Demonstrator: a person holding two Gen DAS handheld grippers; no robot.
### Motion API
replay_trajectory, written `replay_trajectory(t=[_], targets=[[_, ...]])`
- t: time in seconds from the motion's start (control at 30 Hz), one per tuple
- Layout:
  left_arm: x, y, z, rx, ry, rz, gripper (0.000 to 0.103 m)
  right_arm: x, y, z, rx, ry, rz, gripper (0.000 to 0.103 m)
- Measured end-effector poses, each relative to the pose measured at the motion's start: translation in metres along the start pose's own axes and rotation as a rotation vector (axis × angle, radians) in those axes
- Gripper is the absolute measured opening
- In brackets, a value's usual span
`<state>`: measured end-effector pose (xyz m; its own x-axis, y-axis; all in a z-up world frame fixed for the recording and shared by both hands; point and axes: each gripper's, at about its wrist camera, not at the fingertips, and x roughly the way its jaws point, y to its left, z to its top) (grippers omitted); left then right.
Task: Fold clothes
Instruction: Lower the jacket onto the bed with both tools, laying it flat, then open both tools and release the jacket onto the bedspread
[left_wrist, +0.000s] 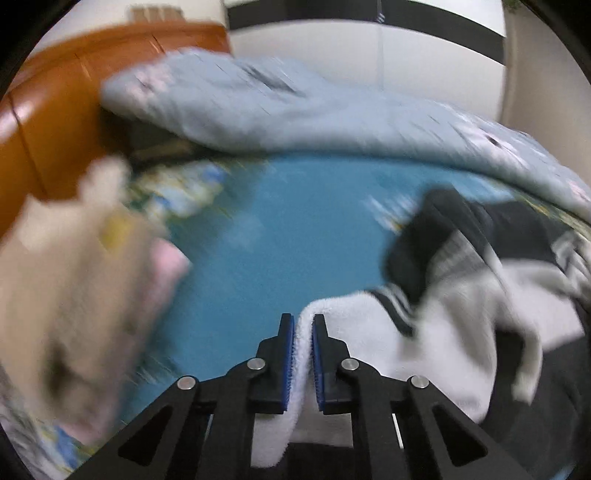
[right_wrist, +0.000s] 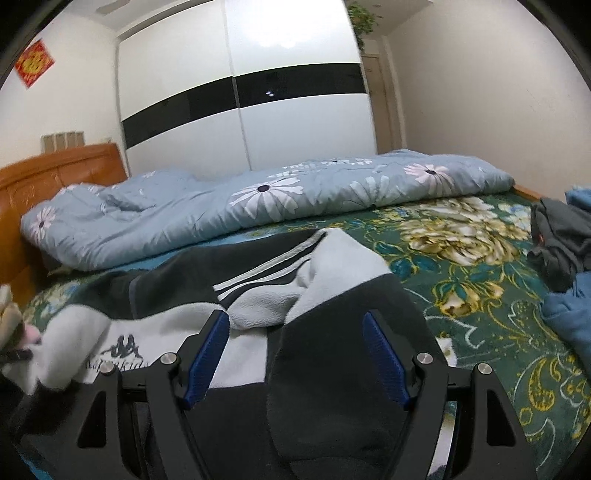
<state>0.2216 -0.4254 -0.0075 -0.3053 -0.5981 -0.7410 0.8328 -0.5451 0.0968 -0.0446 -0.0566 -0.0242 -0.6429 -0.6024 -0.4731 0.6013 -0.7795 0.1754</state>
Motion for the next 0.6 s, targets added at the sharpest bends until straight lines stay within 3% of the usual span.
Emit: replay_trajectory(t=[0.17, 0.27, 0.37, 0.43, 0.47, 0.5, 0.6], targets=[[0.014, 0.012, 0.046, 0.037, -0.087, 0.256, 0.01, 0.003, -0.02, -0.001, 0.09, 0.025, -0.019, 0.076], [0.038, 0.027, 0.06, 0.011, -0.07, 0.37, 0.01, 0.004, -0.031, 0.0, 0.141, 0.035, -0.041, 0.076], [0.06, 0.042, 0.063, -0.081, 0.004, 0.37, 0.013, 0.004, -0.043, 0.001, 0.18, 0.043, -0.059, 0.076], [0.056, 0.042, 0.057, -0.137, 0.009, 0.321, 0.014, 0.003, -0.049, 0.002, 0.197, 0.045, -0.059, 0.076], [0.052, 0.04, 0.055, -0.145, 0.011, 0.299, 0.021, 0.002, -0.051, 0.003, 0.203, 0.045, -0.057, 0.076], [0.048, 0.038, 0.053, -0.151, 0.013, 0.275, 0.036, 0.002, -0.053, 0.004, 0.209, 0.045, -0.053, 0.076], [0.013, 0.017, 0.046, -0.187, -0.035, 0.18, 0.056, -0.002, -0.057, 0.007, 0.215, 0.033, -0.035, 0.076]])
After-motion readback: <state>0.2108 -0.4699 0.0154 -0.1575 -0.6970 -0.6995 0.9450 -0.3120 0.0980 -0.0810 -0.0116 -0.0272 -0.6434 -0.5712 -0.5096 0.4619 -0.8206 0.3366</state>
